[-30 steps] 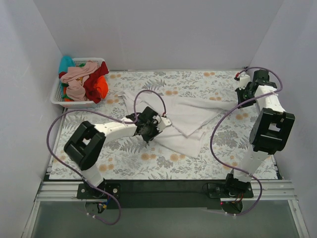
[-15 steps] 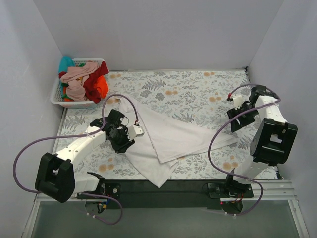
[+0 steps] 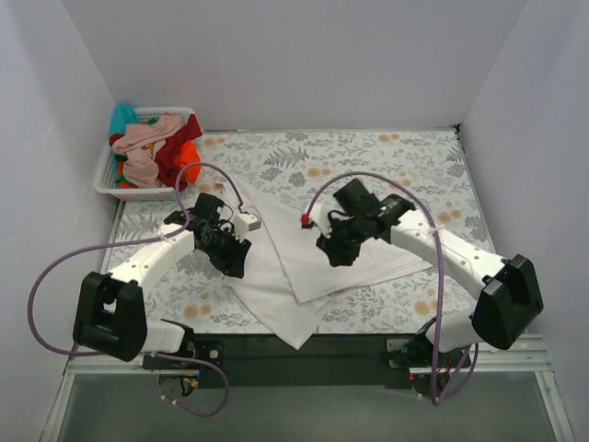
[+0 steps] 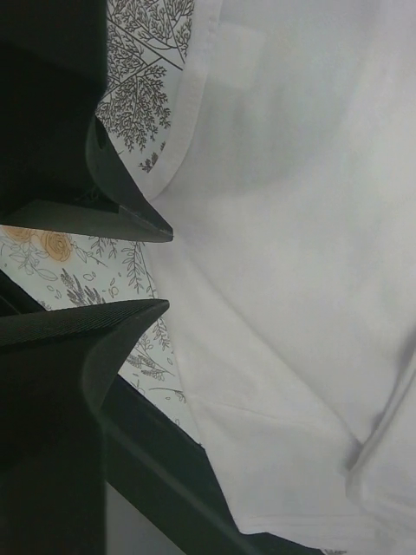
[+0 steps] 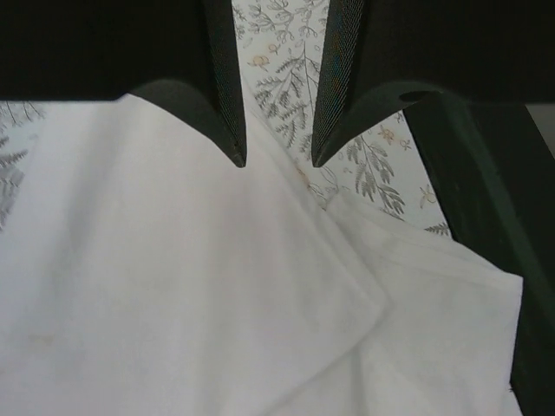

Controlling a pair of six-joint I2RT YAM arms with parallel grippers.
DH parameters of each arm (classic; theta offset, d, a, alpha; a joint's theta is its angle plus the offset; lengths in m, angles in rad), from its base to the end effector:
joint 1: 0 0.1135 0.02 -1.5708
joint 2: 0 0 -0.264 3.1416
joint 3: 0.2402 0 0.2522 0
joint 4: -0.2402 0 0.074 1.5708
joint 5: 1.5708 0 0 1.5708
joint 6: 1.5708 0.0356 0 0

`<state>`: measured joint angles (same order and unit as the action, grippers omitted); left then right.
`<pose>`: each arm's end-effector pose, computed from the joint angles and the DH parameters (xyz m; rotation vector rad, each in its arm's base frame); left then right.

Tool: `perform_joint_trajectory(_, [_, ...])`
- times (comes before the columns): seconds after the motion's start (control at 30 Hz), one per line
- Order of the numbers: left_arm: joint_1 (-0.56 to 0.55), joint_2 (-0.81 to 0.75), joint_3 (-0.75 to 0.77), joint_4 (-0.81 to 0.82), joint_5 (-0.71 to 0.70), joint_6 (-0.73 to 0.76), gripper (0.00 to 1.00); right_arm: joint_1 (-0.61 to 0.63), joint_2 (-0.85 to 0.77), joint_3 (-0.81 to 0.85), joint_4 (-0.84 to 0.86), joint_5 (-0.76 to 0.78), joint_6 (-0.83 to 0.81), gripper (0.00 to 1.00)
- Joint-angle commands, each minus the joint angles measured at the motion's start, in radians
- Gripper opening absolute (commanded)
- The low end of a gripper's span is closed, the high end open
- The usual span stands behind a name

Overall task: Fold and stack the t-shirts
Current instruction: Flatten the tshirt out

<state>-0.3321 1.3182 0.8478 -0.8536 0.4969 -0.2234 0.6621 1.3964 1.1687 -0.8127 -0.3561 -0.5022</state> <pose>0.2074 -0.0895 0.2095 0.2515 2.9239 -0.8154 0.2137 0.1823 0.2840 -1.5325 2.0976 0.5217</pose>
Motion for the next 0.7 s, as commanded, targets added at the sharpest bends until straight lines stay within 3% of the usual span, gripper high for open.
perform_joint_trajectory(0.0, [0.047, 0.082, 0.023, 0.036, 0.02, -0.083, 0.32, 0.216, 0.032, -0.021, 0.121, 0.133, 0.079, 0.43])
perform_joint_trajectory(0.23, [0.065, 0.251, 0.082, 0.044, 0.048, -0.14, 0.32, 0.49, 0.125, -0.04, 0.21, 0.272, 0.099, 0.43])
perform_joint_trajectory(0.43, [0.07, 0.282, 0.063, 0.079, 0.051, -0.168, 0.33, 0.544, 0.265, 0.041, 0.216, 0.275, 0.162, 0.44])
perform_joint_trajectory(0.67, [0.073, 0.276, 0.042, 0.097, 0.037, -0.16, 0.33, 0.553, 0.348, 0.068, 0.224, 0.295, 0.185, 0.52])
